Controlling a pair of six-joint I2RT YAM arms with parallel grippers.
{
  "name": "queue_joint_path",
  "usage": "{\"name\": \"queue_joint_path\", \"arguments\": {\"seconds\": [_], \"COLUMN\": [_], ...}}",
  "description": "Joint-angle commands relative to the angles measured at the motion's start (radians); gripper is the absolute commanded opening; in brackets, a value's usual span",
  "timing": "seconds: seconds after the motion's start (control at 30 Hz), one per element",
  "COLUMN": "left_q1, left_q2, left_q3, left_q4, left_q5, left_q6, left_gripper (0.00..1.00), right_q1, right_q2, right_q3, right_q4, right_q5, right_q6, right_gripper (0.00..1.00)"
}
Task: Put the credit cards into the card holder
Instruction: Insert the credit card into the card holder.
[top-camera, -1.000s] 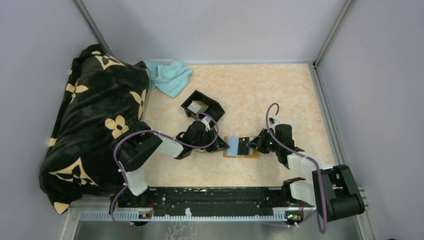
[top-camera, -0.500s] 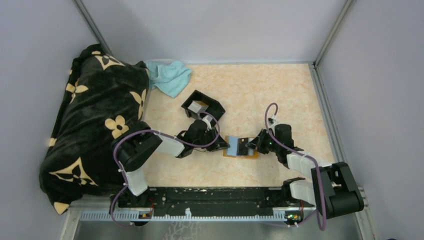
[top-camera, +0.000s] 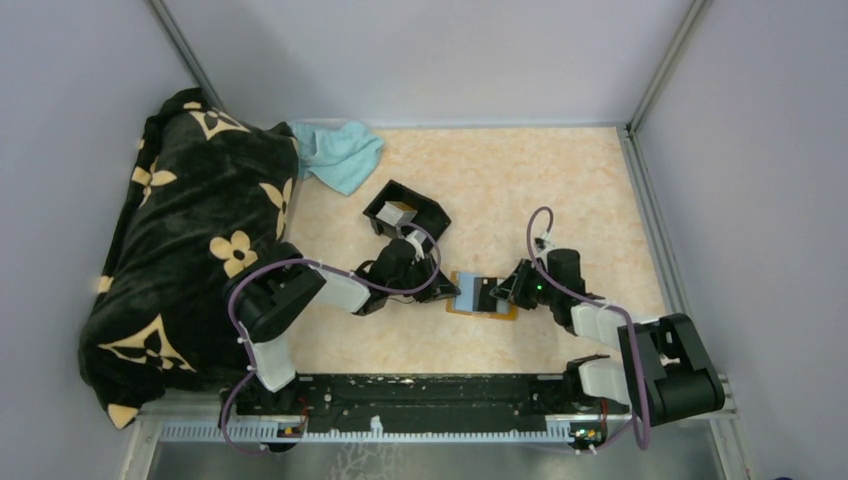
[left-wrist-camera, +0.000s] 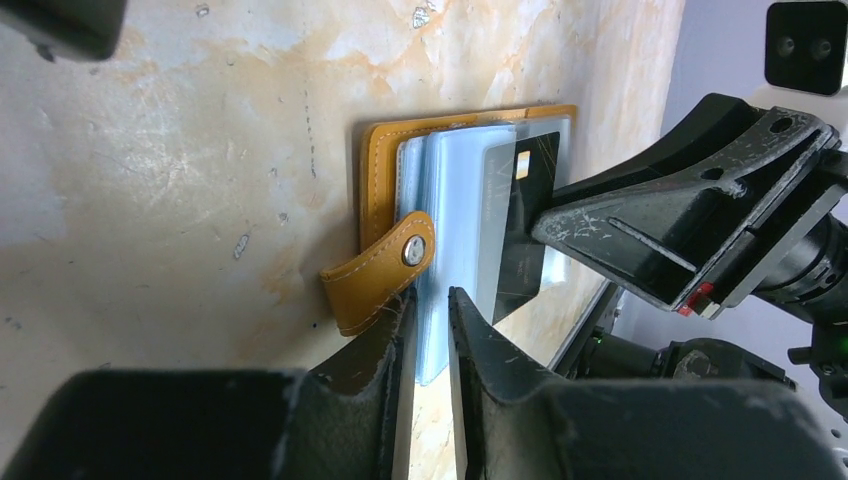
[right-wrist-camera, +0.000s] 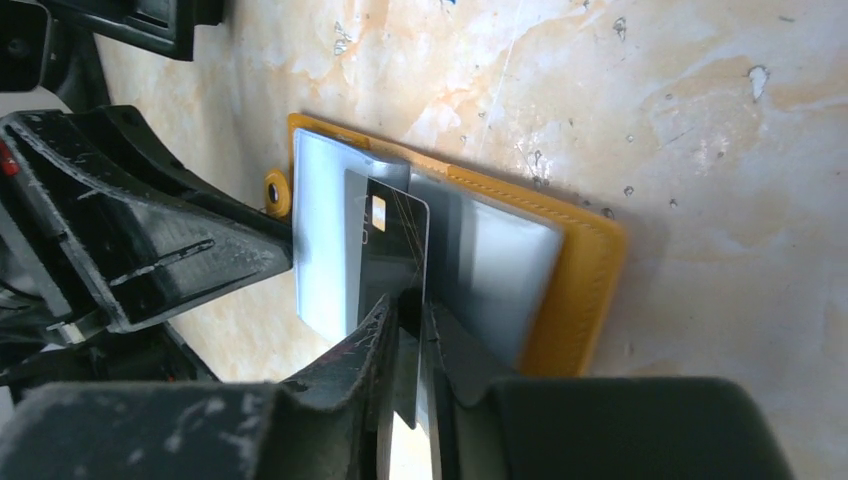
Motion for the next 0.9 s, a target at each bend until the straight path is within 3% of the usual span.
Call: {"name": "queue_joint_path", "arguments": {"seconds": [0.0,0.17,0.43,0.73,0.87], "left_q1": [-0.013,-0.024,-0.043,-0.051,-0.051], "left_q2": [0.03,0.03,0.039,0.016,0.011], "left_q3": [0.01,0.004,0.001,-0.024,-0.033], "left_q4": [-0.022,-0.013,0.016,0.041,0.046], "left_q5": [-0.002,-0.003,-0.001,-0.015,-0.013], "left_q6": [0.022,0.011,-0.008,-0.028,-0.031], "left_gripper": [0.24,0.24,0.24,0.23,0.22], "right_q1": [0.038,0.071,0.084,0.122,0.122], "right_q2": [0.003,-0.039,-0.104,-0.179,-0.199], "right_q3": [0.027,0.087,0.132,0.161,0.162], "right_q4": [-0.034,-0.168,-0.326,-0.423,-0.443], "right_q5": [0.06,0.154,0.243,0.343,0.388], "right_q6": [-0.022,-0.047,-0.064,-0.05,-0.046], "right_gripper": [0.22,0.31,0.35,0.35,0.25]}}
